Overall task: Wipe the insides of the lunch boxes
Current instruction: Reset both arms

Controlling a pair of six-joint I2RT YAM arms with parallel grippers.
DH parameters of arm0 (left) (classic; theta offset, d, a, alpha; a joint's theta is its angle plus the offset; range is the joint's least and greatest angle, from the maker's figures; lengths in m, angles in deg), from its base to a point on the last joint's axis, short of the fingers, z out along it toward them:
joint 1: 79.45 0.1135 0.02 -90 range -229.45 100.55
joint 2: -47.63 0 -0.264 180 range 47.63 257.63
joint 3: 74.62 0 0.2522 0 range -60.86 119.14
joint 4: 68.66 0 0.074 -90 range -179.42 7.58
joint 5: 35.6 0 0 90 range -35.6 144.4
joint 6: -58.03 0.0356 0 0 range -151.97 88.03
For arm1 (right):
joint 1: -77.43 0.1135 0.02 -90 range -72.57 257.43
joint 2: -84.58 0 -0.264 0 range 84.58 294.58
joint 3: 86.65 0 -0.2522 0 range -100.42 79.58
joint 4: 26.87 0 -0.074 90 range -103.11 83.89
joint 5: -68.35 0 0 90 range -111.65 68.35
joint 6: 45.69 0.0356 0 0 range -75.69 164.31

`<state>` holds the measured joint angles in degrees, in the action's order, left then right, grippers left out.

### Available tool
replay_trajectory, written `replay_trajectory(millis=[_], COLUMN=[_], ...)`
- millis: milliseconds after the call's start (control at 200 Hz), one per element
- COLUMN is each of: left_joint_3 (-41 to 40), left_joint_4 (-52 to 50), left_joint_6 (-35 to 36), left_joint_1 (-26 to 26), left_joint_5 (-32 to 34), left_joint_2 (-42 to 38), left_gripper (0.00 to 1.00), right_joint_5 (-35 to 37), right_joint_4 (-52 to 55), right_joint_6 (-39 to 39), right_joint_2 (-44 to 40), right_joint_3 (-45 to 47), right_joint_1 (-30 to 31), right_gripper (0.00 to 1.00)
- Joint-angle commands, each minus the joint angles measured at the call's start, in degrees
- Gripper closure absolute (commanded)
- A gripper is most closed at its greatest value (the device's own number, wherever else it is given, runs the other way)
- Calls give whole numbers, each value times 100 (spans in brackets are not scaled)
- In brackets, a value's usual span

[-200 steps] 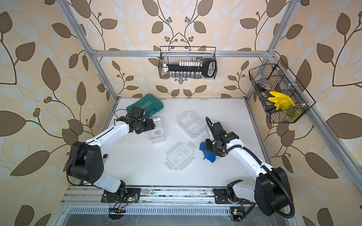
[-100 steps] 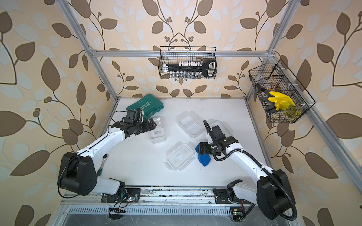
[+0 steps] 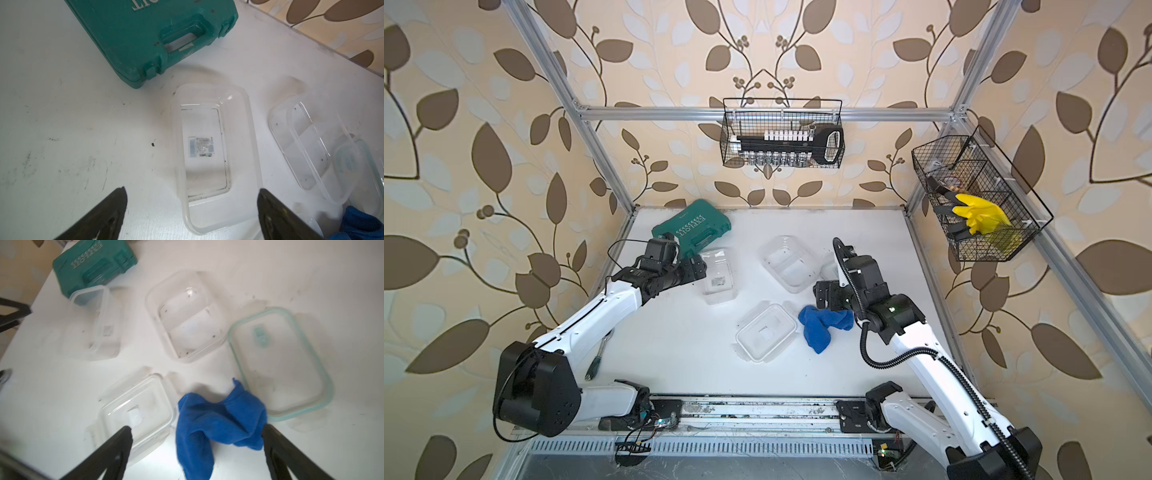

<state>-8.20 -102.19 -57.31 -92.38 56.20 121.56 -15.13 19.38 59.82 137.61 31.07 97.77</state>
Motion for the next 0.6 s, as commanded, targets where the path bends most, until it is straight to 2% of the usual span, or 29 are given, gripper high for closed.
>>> replay_trajectory(millis=[0,145,210,375,500,520,545,575,595], left_joint_3=[-252,-816,-1064,-1492,-1809,-1866,-1944,-2046,-2107], left_joint_4=[321,937,1157,1468,1771,1817,1875,1948,1990], left_joint_6=[164,386,512,729,853,870,902,959,999], left_joint_1=[-8,-30,-34,-96,-104,-105,-122,-146,-171], left_joint_5=[303,361,479,963,1346,1392,1468,1590,1672], left_joint_2=[-228,-695,-896,-1168,-1360,-1405,-1474,-1563,-1618], left_gripper=[1,1,1,1,1,1,1,1,1], right_joint_5=[1506,2153,2180,1238,1106,1127,1025,853,814], right_joint_4=[-1912,-3758,-4349,-6423,-7416,-7782,-7690,-6965,-6979], right_joint_6=[-555,-1009,-1005,-983,-881,-931,-998,-1008,-998], right_joint_2=[-69,176,287,487,1670,1960,2053,1992,2063], right_joint_3=[929,2084,2455,3309,3356,3320,3231,2955,2908], right_joint_1=[-260,-596,-845,-1575,-1790,-1791,-1788,-1779,-1794], right_gripper=[2,2,2,2,2,6,7,7,7])
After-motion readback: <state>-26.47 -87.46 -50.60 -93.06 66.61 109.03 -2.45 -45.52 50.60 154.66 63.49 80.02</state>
